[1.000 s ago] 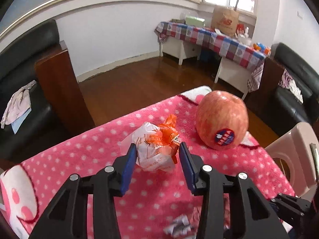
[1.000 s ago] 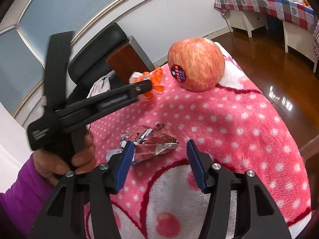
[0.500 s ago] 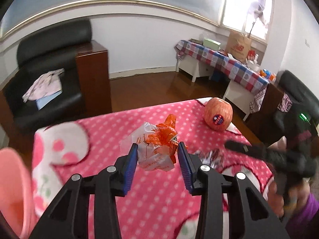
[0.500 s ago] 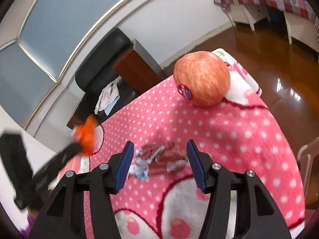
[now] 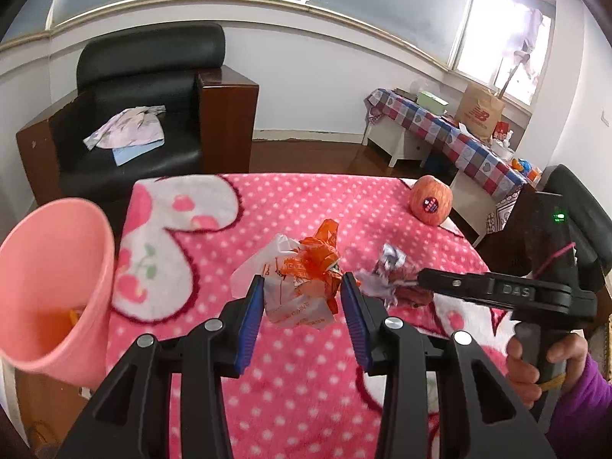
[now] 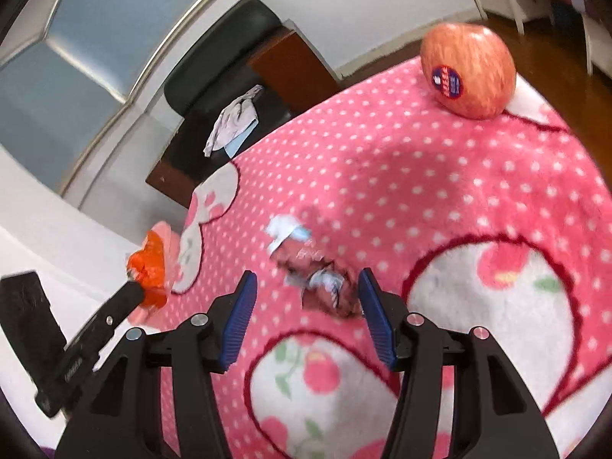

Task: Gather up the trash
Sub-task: 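Grasp the white bag with orange tie with the left tool while the right tool grasps the foil wrapper, then carry the white bag and foil wrapper over the pink bin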

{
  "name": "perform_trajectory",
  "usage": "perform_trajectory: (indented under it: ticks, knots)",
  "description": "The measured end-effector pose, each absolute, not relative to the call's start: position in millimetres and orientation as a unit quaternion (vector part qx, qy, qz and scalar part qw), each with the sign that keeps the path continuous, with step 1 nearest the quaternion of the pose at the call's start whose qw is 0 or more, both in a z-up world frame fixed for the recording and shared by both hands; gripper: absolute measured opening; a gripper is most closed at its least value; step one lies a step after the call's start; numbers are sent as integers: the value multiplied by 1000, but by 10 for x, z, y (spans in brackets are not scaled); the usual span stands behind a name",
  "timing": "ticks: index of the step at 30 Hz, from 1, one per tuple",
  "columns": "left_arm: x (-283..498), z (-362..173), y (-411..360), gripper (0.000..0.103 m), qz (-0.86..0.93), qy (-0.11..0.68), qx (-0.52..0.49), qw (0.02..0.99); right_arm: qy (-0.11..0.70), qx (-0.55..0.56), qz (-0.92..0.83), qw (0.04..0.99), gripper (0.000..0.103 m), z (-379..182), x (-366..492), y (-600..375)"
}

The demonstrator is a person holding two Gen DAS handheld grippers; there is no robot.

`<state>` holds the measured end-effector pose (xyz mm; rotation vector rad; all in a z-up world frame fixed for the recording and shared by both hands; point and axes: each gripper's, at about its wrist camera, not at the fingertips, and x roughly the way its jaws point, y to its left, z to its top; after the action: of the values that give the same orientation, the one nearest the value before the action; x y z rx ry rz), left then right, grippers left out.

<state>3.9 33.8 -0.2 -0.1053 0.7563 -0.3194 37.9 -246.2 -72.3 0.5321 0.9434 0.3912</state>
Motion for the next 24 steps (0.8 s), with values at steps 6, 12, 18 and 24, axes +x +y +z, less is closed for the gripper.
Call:
perform_trajectory:
  ticks: [6,12,18,24]
  knots:
    - [-88,-100,430,40,-149,377,-61,912,432,204,169,862,56,-626,257,-2482]
    - [-142,-119,485,40,-144,374,-68,913,420,153,136,884,56,-564,433,-2507]
    - [-110,-165,562,40,-136,378,-80,912,436,121,137,881,56,-684,651,-2420]
    - [-148,-222,574,40,-135,382,-84,910,454,136,159,866,43,-850,600,-2314]
